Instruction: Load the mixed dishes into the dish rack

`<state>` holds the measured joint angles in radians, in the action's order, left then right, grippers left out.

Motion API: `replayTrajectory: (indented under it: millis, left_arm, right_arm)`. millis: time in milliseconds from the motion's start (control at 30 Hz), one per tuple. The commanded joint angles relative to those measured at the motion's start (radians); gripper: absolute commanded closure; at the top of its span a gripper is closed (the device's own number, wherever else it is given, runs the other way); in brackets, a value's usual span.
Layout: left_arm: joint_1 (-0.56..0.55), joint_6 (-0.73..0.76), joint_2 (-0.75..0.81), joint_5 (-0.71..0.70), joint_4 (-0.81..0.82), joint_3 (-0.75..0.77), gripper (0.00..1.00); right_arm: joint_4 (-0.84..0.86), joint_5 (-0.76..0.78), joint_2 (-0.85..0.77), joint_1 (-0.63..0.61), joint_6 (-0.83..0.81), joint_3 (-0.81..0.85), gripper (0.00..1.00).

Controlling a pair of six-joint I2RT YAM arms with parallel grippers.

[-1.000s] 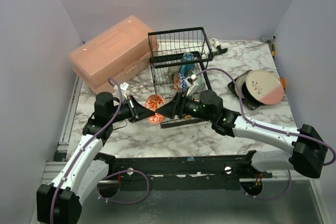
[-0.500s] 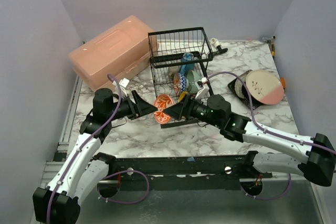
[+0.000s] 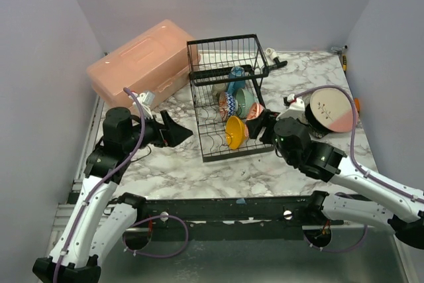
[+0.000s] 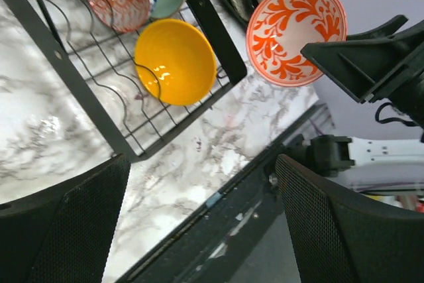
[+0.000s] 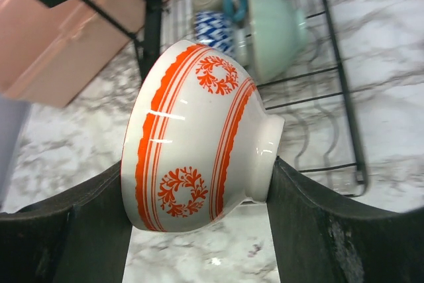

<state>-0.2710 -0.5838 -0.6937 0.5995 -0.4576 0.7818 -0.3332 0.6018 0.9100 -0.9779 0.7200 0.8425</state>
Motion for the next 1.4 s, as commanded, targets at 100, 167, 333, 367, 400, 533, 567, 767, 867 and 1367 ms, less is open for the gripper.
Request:
replayTrajectory:
  millis: [100,167,333,367,400,533,567,767,867,1367]
  left_arm:
    - [-0.005,0.247,0.064,-0.242,-0.193,0.129,0.1]
    - [-0.005,0.257,0.09,-0.341,-0.216,0.128,0.1]
    - [-0.005,0.245,0.192,-0.583,-0.233,0.073,0.09]
    - [-0.005,0.243,0.207,-0.605,-0.232,0.062,0.09]
    - [-0.005,0.24,0.22,-0.63,-0.234,0.053,0.09]
    - [-0.005,0.245,0.241,-0.674,-0.22,0.021,0.09]
    - [-0.005,0.248,0.235,-0.668,-0.213,0.019,0.09]
    - [-0.004,0.269,0.192,-0.617,-0.176,0.016,0.09]
    - [-0.004,0.273,0.18,-0.6,-0.168,0.014,0.09]
    - [-0.004,0.28,0.158,-0.547,-0.159,0.012,0.1]
  right_arm:
    - [-0.125,0.264,0.041,0.009,-0.188,0.063,1.0]
    - [-0.115,0.259,0.074,0.02,-0.229,0.058,1.0]
    - [-0.089,0.193,0.14,0.077,-0.309,0.042,1.0]
    - [-0.069,0.159,0.144,0.097,-0.324,0.034,1.0]
    - [-0.057,0.126,0.148,0.114,-0.338,0.027,1.0]
    - [0.012,0.012,0.145,0.162,-0.395,-0.012,1.0]
    - [0.024,-0.008,0.149,0.172,-0.402,-0.02,1.0]
    - [0.065,-0.107,0.214,0.215,-0.422,-0.03,1.0]
    - [0.089,-0.144,0.242,0.216,-0.428,-0.03,1.0]
    - [0.186,-0.24,0.341,0.253,-0.45,-0.085,1.0]
